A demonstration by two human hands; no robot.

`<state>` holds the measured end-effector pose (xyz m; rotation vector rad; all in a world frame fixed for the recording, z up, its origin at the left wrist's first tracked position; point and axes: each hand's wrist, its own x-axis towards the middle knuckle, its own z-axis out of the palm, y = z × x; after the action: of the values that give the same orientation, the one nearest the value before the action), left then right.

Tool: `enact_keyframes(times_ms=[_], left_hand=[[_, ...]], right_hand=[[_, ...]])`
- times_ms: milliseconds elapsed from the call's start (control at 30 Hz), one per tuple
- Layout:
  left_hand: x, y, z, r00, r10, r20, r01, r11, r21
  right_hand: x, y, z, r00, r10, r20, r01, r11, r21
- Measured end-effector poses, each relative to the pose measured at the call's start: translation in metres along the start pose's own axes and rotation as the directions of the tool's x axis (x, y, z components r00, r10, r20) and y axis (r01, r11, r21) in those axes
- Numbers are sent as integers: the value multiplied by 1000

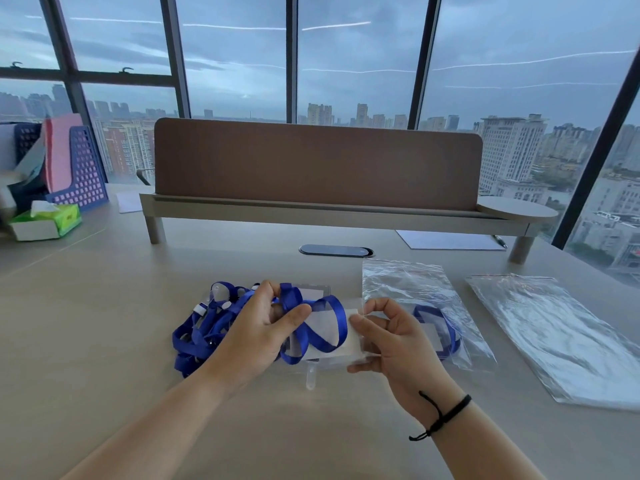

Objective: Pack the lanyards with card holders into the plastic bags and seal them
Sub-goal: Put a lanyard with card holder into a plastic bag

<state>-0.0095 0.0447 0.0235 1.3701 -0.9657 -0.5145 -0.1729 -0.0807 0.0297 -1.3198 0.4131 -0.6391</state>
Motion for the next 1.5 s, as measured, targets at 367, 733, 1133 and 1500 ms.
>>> enact_keyframes(times_ms=[367,733,1133,1500], left_hand=[[7,33,0,987,49,152,-87,963,255],[26,41,20,996,-28,82,8,972,235],[38,65,44,974,22,224,-129,870,476],[59,59,93,889,254,380,-451,628,635]], right_hand=[[0,0,-3,995,-103,-17,101,992,-81],[-1,-11,-15,976,-217,-17,208,952,-224],[-1,-32,-26,963,-269,28,260,892,-370],[-15,-45,-60,976,-196,-99,165,952,-257]])
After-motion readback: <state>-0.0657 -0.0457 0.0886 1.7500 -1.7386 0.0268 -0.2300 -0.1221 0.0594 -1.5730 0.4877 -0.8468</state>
